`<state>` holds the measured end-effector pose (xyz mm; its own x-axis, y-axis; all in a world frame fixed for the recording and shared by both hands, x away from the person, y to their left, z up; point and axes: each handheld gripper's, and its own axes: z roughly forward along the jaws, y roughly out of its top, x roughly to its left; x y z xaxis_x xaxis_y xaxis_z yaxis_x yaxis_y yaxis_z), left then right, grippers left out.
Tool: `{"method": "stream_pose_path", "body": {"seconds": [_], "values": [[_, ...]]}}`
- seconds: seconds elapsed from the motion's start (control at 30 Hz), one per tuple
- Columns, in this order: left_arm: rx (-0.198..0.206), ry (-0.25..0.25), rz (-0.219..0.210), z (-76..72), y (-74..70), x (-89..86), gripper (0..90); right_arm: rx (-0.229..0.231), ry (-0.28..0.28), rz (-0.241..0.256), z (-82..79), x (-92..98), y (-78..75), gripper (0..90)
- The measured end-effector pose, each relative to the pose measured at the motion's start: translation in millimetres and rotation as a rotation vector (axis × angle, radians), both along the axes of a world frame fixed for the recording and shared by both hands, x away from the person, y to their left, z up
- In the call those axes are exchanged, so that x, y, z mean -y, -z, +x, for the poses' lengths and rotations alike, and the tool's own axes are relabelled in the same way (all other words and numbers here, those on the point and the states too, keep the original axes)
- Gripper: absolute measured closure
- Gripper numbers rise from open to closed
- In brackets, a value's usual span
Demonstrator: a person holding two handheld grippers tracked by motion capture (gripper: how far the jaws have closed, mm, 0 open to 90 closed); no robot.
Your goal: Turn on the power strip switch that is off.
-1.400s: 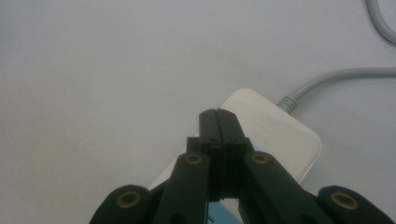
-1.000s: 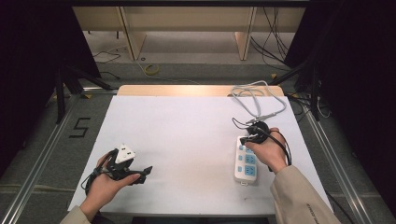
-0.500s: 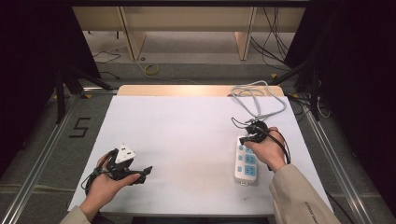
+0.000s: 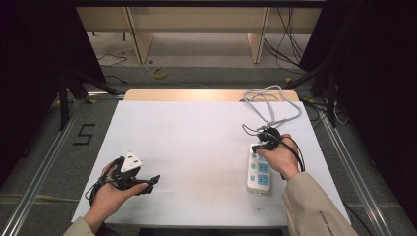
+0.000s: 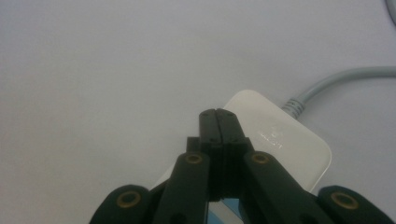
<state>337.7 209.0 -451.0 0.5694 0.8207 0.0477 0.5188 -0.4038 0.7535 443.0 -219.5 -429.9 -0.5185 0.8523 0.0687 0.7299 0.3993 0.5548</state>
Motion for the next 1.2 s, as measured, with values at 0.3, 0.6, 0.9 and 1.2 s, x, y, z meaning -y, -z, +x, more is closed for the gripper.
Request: {"method": "stream_pose_path", "body": {"seconds": [0.3, 0.6, 0.9, 1.2], "values": [[-0.001, 0.001, 0.0, -0.1, 0.1, 0.0, 15.9, -0.01, -0.006, -0.015, 0.7, -2.1, 3.0, 90.0], [-0.001, 0.0, 0.0, -0.1, 0.1, 0.1, 15.9, -0.02, -0.013, -0.03, 1.3, -4.3, 4.6, 90.0], [-0.001, 0.001, 0.001, -0.1, 0.1, 0.0, 15.9, -0.025, -0.017, -0.044, 1.6, -5.1, 5.9, 90.0], [-0.001, 0.001, 0.001, -0.1, 0.1, 0.1, 15.9, -0.023, -0.02, -0.06, 1.4, -6.8, 6.7, 90.0]]}}
